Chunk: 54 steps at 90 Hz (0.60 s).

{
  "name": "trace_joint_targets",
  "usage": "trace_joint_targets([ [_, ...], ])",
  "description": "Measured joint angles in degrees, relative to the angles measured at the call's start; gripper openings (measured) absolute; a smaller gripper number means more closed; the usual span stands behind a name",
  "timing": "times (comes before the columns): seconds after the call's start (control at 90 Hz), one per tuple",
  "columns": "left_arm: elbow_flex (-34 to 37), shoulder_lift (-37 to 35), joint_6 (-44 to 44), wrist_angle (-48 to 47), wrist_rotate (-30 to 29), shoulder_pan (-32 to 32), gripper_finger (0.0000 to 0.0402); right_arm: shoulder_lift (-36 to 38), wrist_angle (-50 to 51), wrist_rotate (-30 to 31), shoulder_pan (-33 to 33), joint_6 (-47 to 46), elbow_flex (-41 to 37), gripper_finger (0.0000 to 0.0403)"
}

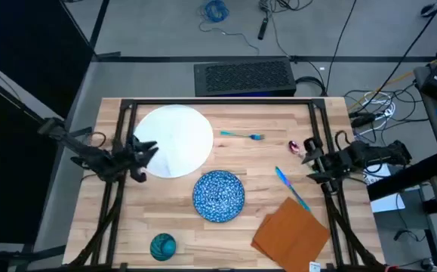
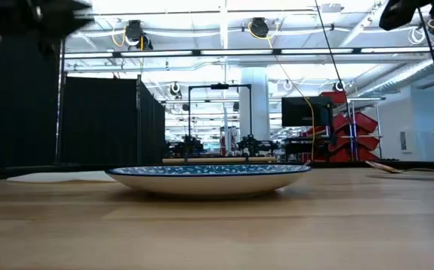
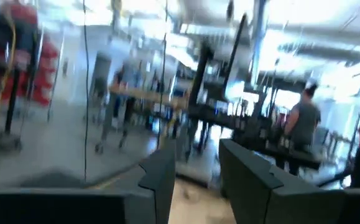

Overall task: Set table place
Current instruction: Move the white tablemat to the center of the table

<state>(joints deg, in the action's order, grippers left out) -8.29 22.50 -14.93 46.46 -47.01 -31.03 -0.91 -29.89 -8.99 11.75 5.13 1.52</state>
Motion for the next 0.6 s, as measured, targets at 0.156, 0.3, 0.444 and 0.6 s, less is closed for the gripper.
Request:
trace_joint_targets([
  [0.156,-9.3,0.0,-9.2,-5.6,0.4,1.4,0.0109,0.0,-1.3,0.1,0.0,0.1,0.0,0.0171],
  [0.3,-20.2,0.4,-9.5,-23.8,0.5,4.7,0.0109,-0.9,-6.1,8.6,0.0,-3.5,0.0,0.0171],
  [0.444,-28.5,2.4,-6.5,-38.2,0.5,9.3,0.0109,-4.4,-7.7,22.8,0.0,-10.6,0.0,0.0171],
  [0.6,-31.5,5.0,-2.2,-45.3,2.4,15.7,0.0109,-9.7,-12.2,32.9,-0.4,-12.9,-0.1,0.0171],
])
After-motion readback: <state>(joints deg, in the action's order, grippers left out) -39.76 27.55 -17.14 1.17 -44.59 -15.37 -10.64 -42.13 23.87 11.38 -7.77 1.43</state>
